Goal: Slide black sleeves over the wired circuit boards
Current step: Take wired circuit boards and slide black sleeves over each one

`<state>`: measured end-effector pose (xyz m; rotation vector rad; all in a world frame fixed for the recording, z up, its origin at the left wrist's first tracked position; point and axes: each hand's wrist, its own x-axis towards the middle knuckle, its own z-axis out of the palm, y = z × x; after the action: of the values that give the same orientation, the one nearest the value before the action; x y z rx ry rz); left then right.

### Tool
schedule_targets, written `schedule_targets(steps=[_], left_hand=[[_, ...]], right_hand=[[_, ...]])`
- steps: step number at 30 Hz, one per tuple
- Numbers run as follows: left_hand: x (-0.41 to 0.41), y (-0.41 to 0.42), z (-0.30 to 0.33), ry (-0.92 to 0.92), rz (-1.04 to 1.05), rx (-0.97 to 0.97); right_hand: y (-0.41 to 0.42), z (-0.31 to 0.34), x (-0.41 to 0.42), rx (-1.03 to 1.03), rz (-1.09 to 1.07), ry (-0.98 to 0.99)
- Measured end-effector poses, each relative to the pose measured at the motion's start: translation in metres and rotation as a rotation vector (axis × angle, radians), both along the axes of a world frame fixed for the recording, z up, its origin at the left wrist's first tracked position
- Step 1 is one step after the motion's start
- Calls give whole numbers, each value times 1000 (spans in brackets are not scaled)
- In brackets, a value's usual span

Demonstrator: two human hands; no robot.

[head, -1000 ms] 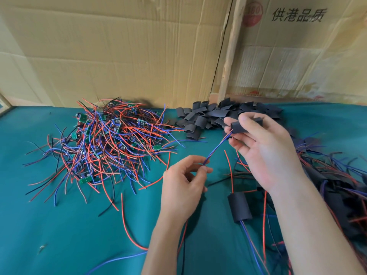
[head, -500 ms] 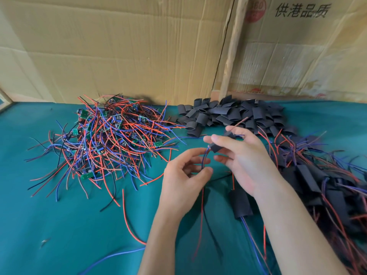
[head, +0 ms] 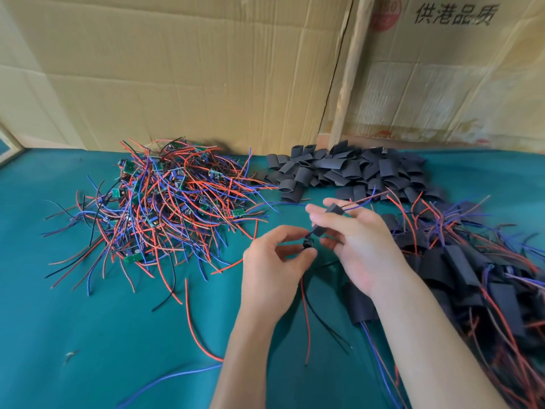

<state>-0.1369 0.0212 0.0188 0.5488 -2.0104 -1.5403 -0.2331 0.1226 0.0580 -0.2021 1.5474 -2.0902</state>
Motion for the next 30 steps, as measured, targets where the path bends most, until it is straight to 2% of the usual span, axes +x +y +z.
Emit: schedule_targets(steps=[4,7,11,17,22,25,30], left_hand=[[1,-1,1,38,28,-12],[-1,2,1,55,54,-33],[-3,4,-1,19,148,-166],[-2,3,-4,-38,153,-349],[-1,3,-2,5,115,-119],[-1,2,-2,10,88,-165],[1,1,-2,18,157,-243]], right_hand=[[-2,-2,3,62,25,65],[-5,-6,2,142,-36,114],[-8,-10,3,213,-47,191],[-16,-15,11,338,2,306],[-15,-17,11,448,51,332],[-12,-13,8,400,67,300],[-8,-6,10,349,157,222]])
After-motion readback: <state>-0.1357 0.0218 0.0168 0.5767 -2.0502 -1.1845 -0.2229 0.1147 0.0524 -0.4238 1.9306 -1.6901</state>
